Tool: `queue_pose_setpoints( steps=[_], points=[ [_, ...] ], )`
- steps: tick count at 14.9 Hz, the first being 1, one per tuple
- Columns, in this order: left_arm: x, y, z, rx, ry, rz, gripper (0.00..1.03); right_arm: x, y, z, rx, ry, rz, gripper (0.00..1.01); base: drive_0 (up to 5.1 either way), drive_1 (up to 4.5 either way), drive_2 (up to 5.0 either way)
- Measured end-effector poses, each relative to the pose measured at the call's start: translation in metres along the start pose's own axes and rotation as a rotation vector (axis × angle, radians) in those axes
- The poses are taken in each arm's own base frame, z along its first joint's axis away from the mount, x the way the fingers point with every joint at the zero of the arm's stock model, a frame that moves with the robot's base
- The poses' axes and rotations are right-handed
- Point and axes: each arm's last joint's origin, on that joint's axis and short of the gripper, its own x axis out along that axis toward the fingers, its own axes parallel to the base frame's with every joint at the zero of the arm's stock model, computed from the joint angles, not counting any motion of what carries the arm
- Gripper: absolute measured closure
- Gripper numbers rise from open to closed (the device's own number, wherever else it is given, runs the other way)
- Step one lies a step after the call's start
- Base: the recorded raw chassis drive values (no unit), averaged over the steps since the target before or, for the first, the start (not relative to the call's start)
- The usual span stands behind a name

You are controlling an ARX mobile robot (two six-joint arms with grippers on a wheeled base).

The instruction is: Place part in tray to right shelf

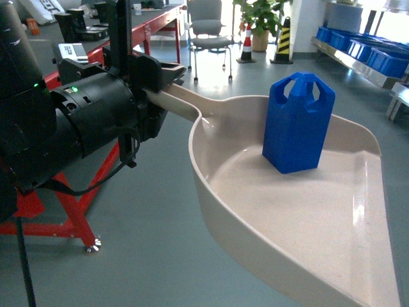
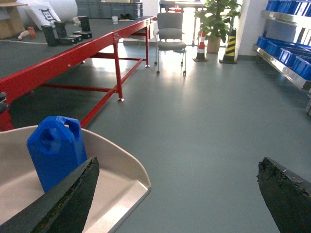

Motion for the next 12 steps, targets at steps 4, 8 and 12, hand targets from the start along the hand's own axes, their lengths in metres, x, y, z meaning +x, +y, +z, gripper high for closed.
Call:
queue_pose_setpoints(
  steps=[4, 8, 12],
  points=[
    [-0.0005, 0.001, 0.0015, -0.001, -0.007, 0.007, 0.91, 0.0, 0.0, 0.0, 0.0, 0.0, 0.0, 0.03, 0.0, 2.18, -2.2],
    [-0.0005, 0.0004, -0.0001, -0.001, -0.002, 0.002, 0.91, -0.0005, 0.0, 0.0007, 0.0, -0.005, 0.0, 0.03, 0.0, 4.34, -4.3],
    [-0.0006, 0.0006, 0.0003, -0.001, -0.003, 0.003, 0.91, 0.0, 0.0, 0.0001, 0.0, 0.0, 0.0, 0.03, 0.0, 4.26, -4.4]
  ],
)
